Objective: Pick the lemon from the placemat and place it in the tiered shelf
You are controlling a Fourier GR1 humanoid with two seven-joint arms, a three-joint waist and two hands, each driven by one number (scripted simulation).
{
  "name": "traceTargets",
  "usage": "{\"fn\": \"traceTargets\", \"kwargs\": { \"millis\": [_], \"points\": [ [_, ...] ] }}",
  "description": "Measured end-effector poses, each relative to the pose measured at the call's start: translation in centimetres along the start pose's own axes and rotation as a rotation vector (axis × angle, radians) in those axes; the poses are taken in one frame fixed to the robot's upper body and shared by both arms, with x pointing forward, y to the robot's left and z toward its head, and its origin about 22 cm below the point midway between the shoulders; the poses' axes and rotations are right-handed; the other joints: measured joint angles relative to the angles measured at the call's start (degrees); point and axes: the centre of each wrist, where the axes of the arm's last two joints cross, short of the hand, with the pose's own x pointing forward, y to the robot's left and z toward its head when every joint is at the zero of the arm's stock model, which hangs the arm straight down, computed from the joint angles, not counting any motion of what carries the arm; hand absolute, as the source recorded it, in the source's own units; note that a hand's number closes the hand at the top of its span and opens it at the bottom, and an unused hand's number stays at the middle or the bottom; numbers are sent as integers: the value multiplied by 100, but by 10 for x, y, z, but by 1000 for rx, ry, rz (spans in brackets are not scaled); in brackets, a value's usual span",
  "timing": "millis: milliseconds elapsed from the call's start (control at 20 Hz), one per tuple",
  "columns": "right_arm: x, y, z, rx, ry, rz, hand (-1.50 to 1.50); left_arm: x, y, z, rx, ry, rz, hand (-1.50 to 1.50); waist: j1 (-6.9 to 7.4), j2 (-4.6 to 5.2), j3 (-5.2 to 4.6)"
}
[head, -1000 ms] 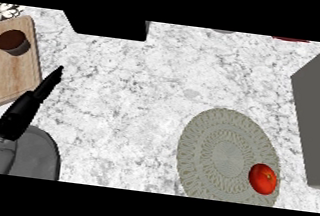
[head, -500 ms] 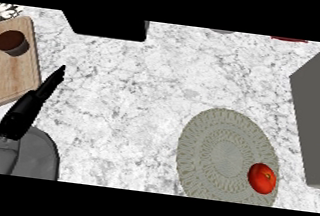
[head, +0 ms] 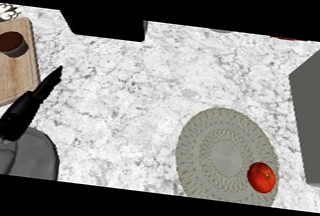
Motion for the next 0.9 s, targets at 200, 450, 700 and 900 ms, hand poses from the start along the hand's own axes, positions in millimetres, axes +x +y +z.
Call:
{"fn": "traceTargets", "kwargs": {
  "millis": [200,450,700,900],
  "points": [
    [-12,-50,1,-106,78,-73,-150,1,3,0,6,4,-6,0,-53,-9,0],
    [-49,-115,16,-113,212,-115,-150,-3,5,8,17,21,-7,0,-124,-24,0],
    [-90,-176,38,-63,245,-156,-150,-1,1,9,21,16,-5,0,-140,-19,4],
    [-118,-218,56,-53,250,-205,-150,2,3,5,17,9,-2,0,-113,-7,5]
  ]
}}
